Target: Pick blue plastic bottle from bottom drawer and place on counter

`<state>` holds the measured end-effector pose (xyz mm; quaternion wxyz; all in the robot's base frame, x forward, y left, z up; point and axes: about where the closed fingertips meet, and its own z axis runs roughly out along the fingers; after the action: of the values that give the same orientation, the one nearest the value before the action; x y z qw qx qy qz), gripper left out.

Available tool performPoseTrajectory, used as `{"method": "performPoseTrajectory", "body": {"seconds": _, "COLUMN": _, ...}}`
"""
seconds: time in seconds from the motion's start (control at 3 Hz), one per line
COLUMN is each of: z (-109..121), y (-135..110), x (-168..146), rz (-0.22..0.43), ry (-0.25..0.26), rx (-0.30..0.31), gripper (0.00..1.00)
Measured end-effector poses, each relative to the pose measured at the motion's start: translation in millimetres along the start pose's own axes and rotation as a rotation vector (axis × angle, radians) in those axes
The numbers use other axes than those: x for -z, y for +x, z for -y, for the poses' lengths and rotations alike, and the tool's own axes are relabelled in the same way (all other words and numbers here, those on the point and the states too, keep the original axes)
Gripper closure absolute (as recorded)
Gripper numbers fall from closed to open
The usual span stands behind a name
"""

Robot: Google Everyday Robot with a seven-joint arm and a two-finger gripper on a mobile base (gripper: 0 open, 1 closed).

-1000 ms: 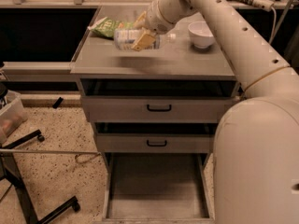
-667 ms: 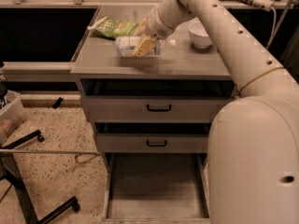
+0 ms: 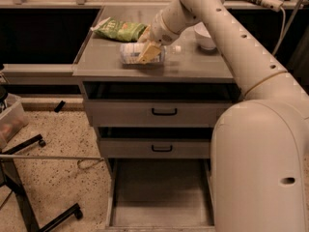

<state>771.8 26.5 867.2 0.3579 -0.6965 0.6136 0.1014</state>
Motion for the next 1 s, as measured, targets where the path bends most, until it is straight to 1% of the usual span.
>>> {"method": "performPoseTrajectory", "body": {"seconds": 0.33, "z": 0.0, "y": 0.0, "x": 0.0, "rz": 0.0, "ry": 0.0, "rx": 0.0, "gripper": 0.81}}
{"method": "performPoseTrajectory", "body": {"seconds": 1.0, "z": 0.0, "y": 0.0, "x": -0.1, "rz": 0.0, "ry": 0.0, "rx": 0.0, "gripper": 0.35}}
